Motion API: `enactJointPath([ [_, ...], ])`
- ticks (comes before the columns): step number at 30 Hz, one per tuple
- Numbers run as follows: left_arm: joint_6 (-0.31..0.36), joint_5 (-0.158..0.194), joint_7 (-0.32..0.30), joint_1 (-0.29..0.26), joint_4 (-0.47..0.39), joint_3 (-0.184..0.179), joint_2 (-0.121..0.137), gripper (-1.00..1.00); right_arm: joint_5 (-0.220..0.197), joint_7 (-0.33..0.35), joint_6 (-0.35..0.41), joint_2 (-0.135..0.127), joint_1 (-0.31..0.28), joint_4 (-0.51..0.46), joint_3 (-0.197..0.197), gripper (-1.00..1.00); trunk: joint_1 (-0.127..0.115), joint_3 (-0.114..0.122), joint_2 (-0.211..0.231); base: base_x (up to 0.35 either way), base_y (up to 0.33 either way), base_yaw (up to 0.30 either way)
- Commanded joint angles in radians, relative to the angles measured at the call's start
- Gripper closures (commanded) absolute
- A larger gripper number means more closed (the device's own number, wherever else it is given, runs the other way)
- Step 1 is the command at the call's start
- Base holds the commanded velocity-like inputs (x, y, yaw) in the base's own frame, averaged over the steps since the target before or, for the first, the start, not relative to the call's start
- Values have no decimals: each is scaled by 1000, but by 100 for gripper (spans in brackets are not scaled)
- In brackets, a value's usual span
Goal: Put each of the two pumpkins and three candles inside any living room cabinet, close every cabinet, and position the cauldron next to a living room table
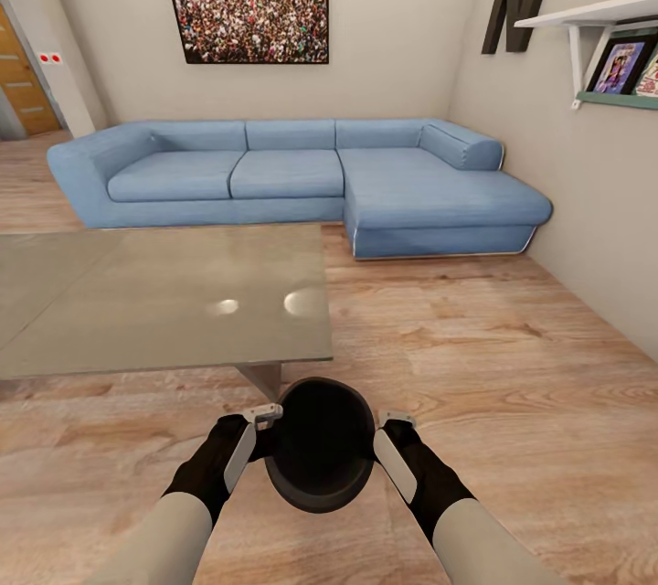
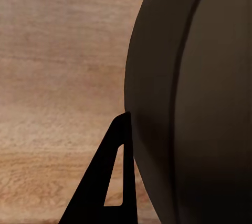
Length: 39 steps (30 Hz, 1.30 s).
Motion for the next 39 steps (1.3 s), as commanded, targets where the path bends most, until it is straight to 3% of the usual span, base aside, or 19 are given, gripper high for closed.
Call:
enactJointPath([
  [1, 0, 6, 0, -1, 1, 9, 0, 100, -6, 0, -6, 0, 0, -1, 10, 100, 0, 0, 0, 2, 0, 0],
  [12, 0, 6, 0, -1, 1, 9, 0, 100, -6, 0, -8, 0, 0, -1, 9, 100, 34, -28, -63, 0, 0, 0],
  [39, 0, 6, 0, -1, 1, 9, 0, 100, -17, 0, -8, 0, 0, -1, 5, 100, 47, -132, -70, 0, 0, 0],
])
